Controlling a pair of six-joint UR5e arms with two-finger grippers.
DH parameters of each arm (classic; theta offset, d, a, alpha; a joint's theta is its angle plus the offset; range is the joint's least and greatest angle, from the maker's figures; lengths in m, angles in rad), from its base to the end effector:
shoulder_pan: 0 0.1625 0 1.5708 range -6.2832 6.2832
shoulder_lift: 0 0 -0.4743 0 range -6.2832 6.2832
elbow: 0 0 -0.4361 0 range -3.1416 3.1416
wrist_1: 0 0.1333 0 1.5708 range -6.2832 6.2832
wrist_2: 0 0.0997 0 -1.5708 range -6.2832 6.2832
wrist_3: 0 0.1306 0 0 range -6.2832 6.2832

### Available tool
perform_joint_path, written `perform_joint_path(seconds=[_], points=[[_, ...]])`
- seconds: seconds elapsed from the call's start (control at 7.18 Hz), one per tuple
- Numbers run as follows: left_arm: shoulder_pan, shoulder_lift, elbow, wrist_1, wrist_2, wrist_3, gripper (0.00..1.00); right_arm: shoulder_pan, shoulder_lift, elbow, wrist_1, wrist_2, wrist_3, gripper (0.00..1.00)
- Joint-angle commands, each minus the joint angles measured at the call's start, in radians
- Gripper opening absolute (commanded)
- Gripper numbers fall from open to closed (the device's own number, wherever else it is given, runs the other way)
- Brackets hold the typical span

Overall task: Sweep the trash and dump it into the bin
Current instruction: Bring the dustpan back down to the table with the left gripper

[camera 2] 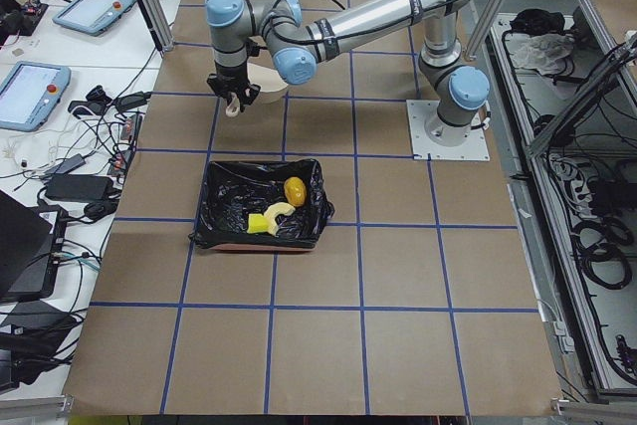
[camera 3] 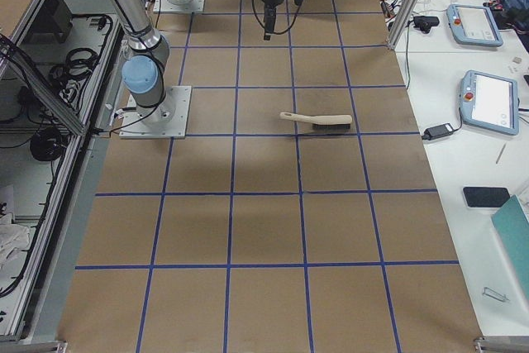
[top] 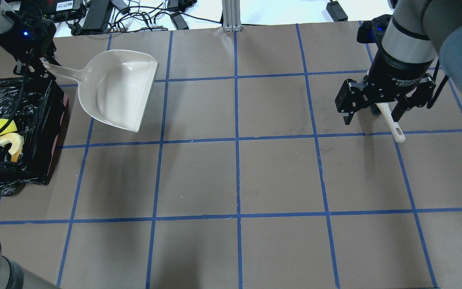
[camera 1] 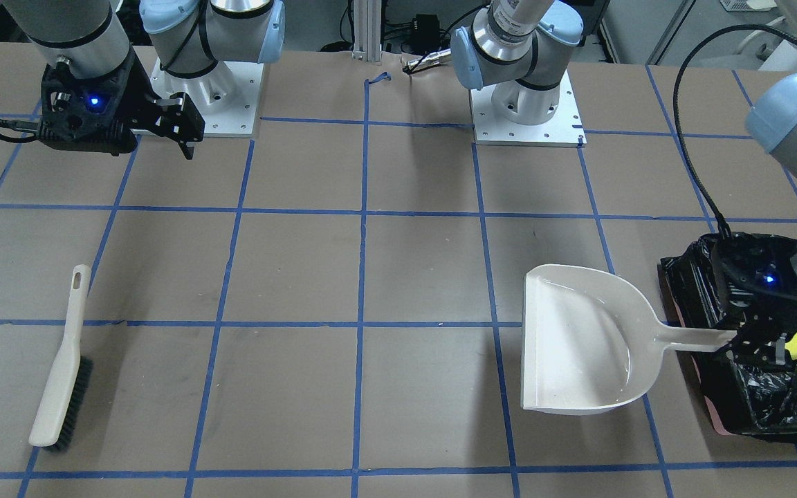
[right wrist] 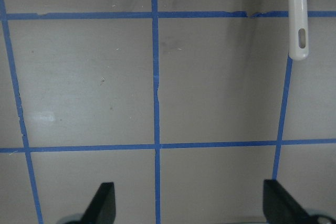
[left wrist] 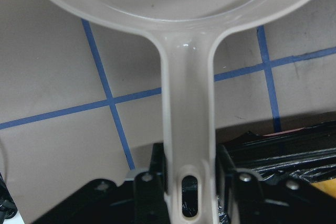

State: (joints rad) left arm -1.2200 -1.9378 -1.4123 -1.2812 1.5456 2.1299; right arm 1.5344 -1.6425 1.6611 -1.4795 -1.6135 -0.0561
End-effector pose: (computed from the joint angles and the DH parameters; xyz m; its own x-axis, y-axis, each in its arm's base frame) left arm 0.1146 -0.7107 0.3929 0.2080 0.9747 -0.0820 0.9781 -0.2069 0.0217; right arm 0.1099 -0.4912 0.4868 -0.9991 -0.0241 0.0362 -0.0199 0.9935 0.1119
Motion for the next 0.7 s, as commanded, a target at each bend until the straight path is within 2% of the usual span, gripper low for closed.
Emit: perform_joint_path(seconds=[0.0,0.56], points=[[-0.021,-0.024,-0.001,0.006,-0.001,-0.074,0.00,0.000,-0.007,-0.001,-0.011,0.000,-0.111,1.00],[-0.096,-0.084,-0.004,-0.001,0.016,-0.290,0.00,0.001,0.000,-0.001,-0.010,0.004,-0.120,1.00]])
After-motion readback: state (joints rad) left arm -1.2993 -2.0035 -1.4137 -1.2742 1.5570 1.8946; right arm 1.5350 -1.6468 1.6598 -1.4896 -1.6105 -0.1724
